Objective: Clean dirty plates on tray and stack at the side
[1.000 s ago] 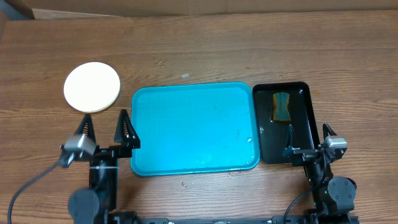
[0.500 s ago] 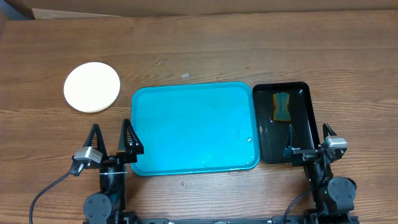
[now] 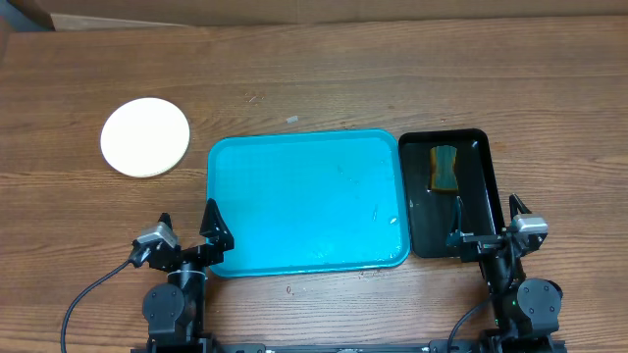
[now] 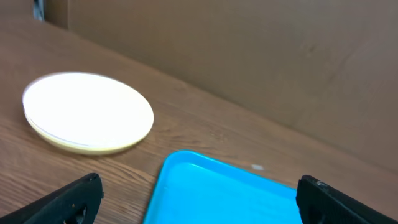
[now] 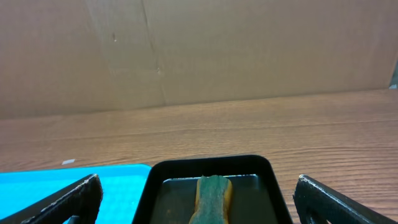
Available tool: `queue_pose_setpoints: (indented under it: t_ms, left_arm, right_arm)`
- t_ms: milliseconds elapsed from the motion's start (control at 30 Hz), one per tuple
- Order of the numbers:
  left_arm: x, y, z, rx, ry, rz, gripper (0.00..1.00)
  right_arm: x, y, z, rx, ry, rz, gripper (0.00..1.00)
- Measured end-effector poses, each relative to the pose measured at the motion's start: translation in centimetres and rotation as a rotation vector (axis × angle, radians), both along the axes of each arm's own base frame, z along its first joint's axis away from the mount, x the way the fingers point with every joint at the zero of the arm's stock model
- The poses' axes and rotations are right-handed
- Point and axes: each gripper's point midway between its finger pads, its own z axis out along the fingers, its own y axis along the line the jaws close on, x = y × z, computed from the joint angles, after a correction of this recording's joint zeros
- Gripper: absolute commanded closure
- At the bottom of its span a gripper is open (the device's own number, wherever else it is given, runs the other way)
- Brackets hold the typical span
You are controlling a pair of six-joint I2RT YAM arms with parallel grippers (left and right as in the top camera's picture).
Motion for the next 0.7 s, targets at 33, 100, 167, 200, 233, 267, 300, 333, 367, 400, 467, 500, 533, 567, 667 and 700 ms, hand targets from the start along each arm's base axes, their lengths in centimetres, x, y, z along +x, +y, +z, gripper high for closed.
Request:
queue_pose_setpoints:
  t_ms: [33, 100, 167, 200, 233, 267, 300, 333, 367, 400, 467, 500, 533, 567, 667, 700]
  left_arm:
    - [0.00, 0.00, 0.01, 0.034, 0.003, -0.003, 0.00]
    - [0.00, 0.00, 0.00, 0.096, 0.009, -0.008, 0.01]
    - [0.01, -0.07, -0.01, 0.151, 0.015, -0.017, 0.00]
    - [0.01, -0.14, -0.01, 0.171, 0.016, -0.022, 0.00]
    - [0.02, -0.18, -0.02, 0.188, 0.018, -0.026, 0.00]
    - [0.02, -0.21, -0.02, 0.203, 0.019, -0.029, 0.00]
    - [0.02, -0.20, -0.02, 0.214, 0.020, -0.029, 0.00]
    - [0.02, -0.20, -0.03, 0.223, 0.022, -0.030, 0.00]
    - [0.02, -0.20, -0.02, 0.228, 0.022, -0.031, 0.00]
    - [0.02, -0.20, -0.03, 0.232, 0.022, -0.031, 0.00]
    - [0.02, -0.20, -0.03, 0.244, 0.024, -0.032, 0.00]
    - [0.02, -0.20, -0.02, 0.247, 0.024, -0.032, 0.00]
    - [0.02, -0.20, -0.02, 0.250, 0.024, -0.032, 0.00]
    - [0.02, -0.22, -0.02, 0.251, 0.024, -0.033, 0.00]
    - [0.02, -0.20, -0.02, 0.251, 0.024, -0.033, 0.00]
    - [0.02, -0.20, -0.02, 0.252, 0.024, -0.033, 0.00]
  right_arm:
    - [0.00, 0.00, 0.01, 0.000, 0.000, 0.000, 0.00]
    - [0.00, -0.01, 0.01, 0.000, 0.000, 0.000, 0.00]
    - [0.00, -0.01, 0.01, 0.000, 0.000, 0.000, 0.00]
    - [0.00, 0.01, 0.01, 0.000, 0.000, 0.000, 0.00]
    - [0.00, 0.01, 0.01, 0.000, 0.000, 0.000, 0.00]
    - [0.00, 0.00, 0.00, 0.000, 0.000, 0.000, 0.00]
    - [0.00, 0.00, 0.00, 0.000, 0.000, 0.000, 0.00]
    - [0.00, 0.00, 0.01, 0.000, 0.000, 0.000, 0.00]
    - [0.00, 0.00, 0.00, 0.000, 0.000, 0.000, 0.00]
    - [0.00, 0.00, 0.00, 0.000, 0.000, 0.000, 0.00]
    - [0.00, 0.00, 0.01, 0.000, 0.000, 0.000, 0.00]
    - [0.00, 0.00, 0.00, 0.000, 0.000, 0.000, 0.00]
    - [0.00, -0.01, 0.00, 0.000, 0.000, 0.000, 0.00]
    - [0.00, 0.01, 0.02, 0.000, -0.001, 0.000, 0.00]
    - [0.00, 0.00, 0.01, 0.000, 0.000, 0.000, 0.00]
    - [0.00, -0.01, 0.00, 0.000, 0.000, 0.000, 0.00]
